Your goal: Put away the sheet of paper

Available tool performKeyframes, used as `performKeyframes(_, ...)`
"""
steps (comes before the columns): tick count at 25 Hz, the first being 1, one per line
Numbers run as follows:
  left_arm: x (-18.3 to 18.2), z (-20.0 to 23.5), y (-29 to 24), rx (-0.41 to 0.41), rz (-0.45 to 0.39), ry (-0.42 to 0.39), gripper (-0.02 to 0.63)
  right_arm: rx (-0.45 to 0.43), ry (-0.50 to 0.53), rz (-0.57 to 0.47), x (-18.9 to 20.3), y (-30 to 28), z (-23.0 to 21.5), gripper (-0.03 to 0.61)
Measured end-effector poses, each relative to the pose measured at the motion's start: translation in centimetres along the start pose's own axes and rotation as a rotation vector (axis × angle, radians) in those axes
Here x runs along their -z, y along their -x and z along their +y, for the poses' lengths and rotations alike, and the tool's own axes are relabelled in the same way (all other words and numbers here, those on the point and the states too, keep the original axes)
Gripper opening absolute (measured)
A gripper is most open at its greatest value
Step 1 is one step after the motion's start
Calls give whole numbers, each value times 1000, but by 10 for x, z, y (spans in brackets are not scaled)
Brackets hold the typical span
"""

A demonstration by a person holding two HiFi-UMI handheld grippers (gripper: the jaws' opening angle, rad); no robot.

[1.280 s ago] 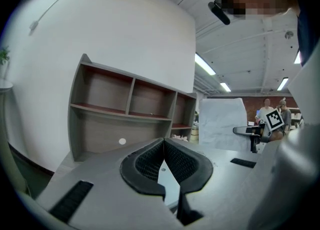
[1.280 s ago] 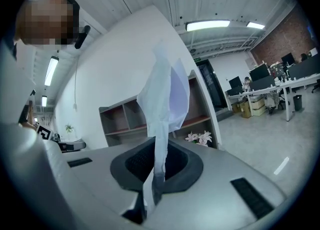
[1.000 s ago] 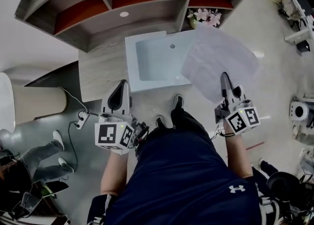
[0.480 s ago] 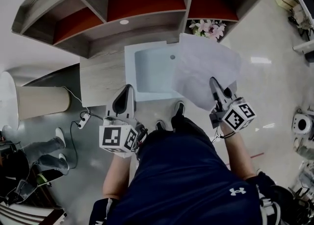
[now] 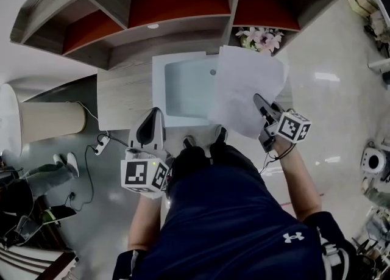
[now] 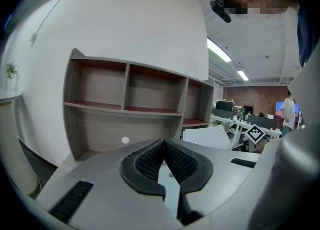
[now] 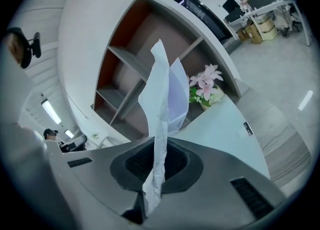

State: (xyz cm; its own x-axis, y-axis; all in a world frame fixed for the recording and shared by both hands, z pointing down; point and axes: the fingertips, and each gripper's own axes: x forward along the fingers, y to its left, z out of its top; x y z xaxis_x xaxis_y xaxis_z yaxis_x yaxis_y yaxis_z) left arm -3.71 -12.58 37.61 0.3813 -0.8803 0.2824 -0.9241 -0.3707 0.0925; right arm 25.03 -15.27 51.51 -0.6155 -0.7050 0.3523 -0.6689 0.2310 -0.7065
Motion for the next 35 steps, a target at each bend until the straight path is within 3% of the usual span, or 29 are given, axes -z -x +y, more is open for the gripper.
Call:
performKeyframes(10, 12, 23, -9, 17, 48, -23, 15, 15, -190, 179, 42, -43, -45, 17)
performKeyframes(19, 19, 48, -19, 40, 68, -15, 15, 113, -200, 279, 57, -81, -88, 17)
performKeyframes(27, 28, 71, -14, 23, 83, 14, 15, 198, -56, 453, 60, -111, -114, 17)
performKeyframes(35, 34, 99, -6, -5, 84, 50, 15, 201, -82, 482, 67, -131, -107, 17)
